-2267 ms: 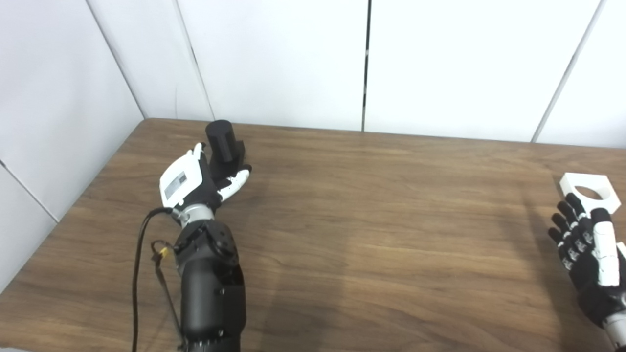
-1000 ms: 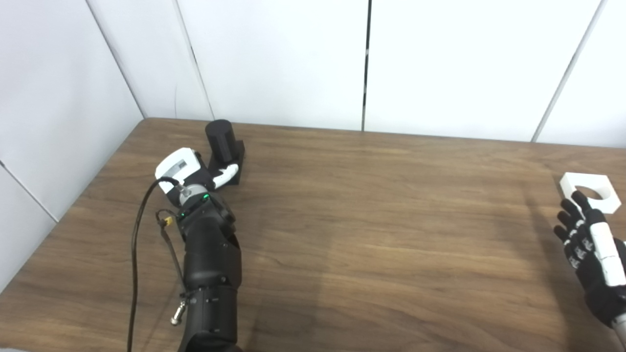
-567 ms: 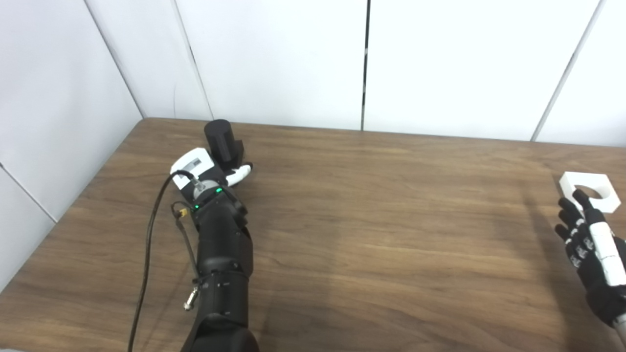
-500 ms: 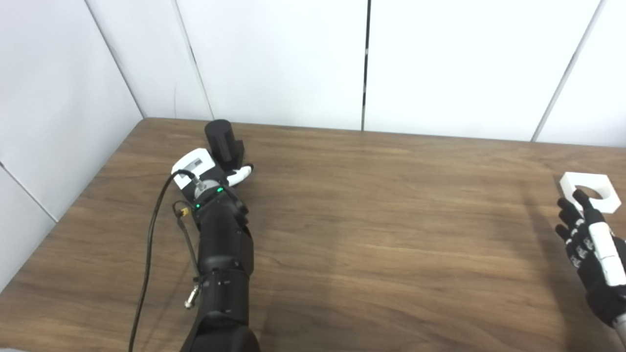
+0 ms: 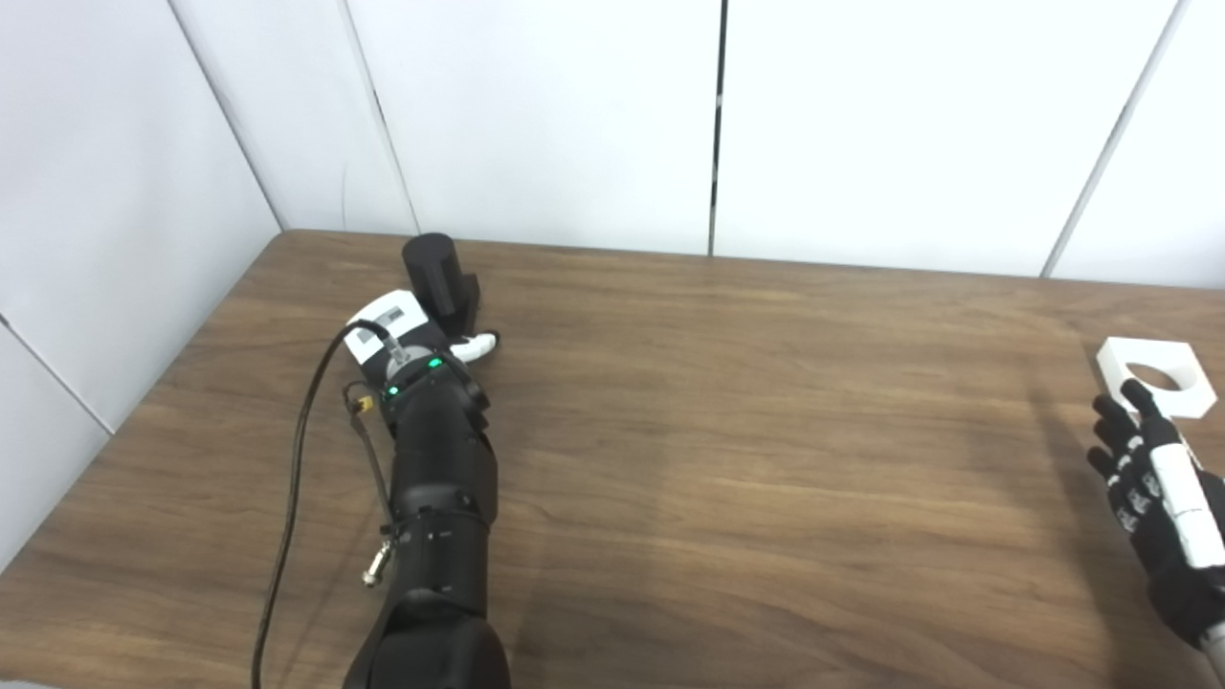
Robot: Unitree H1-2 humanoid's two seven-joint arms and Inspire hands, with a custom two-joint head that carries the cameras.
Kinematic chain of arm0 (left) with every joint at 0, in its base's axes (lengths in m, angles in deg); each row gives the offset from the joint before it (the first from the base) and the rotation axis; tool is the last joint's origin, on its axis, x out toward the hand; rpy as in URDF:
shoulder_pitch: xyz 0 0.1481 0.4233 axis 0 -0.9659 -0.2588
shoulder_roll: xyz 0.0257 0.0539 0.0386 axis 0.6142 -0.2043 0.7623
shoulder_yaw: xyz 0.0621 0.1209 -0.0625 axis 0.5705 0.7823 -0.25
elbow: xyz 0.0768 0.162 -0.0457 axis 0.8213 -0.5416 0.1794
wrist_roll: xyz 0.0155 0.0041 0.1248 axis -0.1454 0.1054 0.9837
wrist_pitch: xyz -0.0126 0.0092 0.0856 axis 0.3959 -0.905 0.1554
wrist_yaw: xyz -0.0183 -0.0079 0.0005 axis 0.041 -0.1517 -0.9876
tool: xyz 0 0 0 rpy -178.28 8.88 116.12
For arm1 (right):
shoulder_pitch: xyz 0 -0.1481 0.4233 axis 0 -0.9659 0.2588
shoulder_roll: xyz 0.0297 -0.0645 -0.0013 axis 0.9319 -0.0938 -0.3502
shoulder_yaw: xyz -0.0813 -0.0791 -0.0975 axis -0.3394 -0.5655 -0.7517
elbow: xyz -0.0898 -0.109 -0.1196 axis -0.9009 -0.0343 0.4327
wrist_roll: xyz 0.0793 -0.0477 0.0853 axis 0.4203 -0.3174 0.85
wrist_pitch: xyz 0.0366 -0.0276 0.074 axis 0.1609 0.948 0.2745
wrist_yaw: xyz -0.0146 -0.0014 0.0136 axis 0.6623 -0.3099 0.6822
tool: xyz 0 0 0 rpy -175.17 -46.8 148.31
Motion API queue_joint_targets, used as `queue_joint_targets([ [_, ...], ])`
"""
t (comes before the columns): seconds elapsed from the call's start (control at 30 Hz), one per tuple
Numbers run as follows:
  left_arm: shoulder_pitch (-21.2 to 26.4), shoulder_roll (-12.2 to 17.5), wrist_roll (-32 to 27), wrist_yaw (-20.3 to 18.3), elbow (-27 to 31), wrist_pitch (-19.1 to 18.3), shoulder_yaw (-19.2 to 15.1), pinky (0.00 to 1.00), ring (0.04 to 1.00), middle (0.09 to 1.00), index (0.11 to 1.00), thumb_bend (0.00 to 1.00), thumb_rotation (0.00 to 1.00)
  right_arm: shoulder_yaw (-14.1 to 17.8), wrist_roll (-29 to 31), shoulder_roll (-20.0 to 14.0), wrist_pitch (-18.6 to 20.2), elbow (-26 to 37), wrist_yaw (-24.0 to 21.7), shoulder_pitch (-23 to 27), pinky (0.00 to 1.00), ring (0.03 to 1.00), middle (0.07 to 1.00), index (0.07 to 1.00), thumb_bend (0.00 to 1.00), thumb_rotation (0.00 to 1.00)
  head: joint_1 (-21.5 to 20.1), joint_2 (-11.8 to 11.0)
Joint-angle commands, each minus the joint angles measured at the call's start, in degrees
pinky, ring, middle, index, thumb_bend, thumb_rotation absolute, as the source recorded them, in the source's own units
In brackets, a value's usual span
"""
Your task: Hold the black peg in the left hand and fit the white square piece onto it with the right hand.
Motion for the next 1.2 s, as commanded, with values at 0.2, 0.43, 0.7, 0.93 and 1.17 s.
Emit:
queue_joint_targets([
  [0.2,1.5,2.1,-1.4,0.4,0.6,0.0,0.3,1.00,1.000,1.000,0.799,0.67,0.45,0.6,1.3,-1.4,-1.7,1.3,-1.1,1.5,1.00,1.000,0.960,1.000,0.68,0.79,0.1,0.1],
  [0.43,0.8,1.4,-6.6,6.2,1.1,0.0,-1.0,1.00,1.000,1.000,0.516,0.53,0.07,0.5,1.2,-2.3,-2.4,0.9,-1.9,1.5,1.00,1.000,0.960,1.000,0.64,0.81,0.2,0.3],
  [0.7,0.5,1.9,-8.7,7.1,1.0,0.0,0.0,1.00,1.000,0.988,0.491,0.52,0.05,0.8,1.6,-2.2,-2.5,0.6,-2.2,1.8,1.00,1.000,0.948,1.000,0.62,0.79,0.1,0.3],
  [0.93,-0.6,2.4,-10.6,6.6,1.9,0.0,1.7,1.00,1.000,0.988,0.493,0.52,0.05,0.6,1.2,-2.2,-3.1,0.2,-2.4,1.8,1.00,1.000,0.941,1.000,0.61,0.79,-0.3,0.1],
  [1.17,-2.1,5.3,-15.1,4.2,3.4,0.0,7.3,0.90,0.968,0.952,0.495,0.51,0.06,0.2,1.0,-2.2,-2.6,0.8,-2.6,1.4,1.00,1.000,0.950,1.000,0.60,0.80,-1.6,0.2],
])
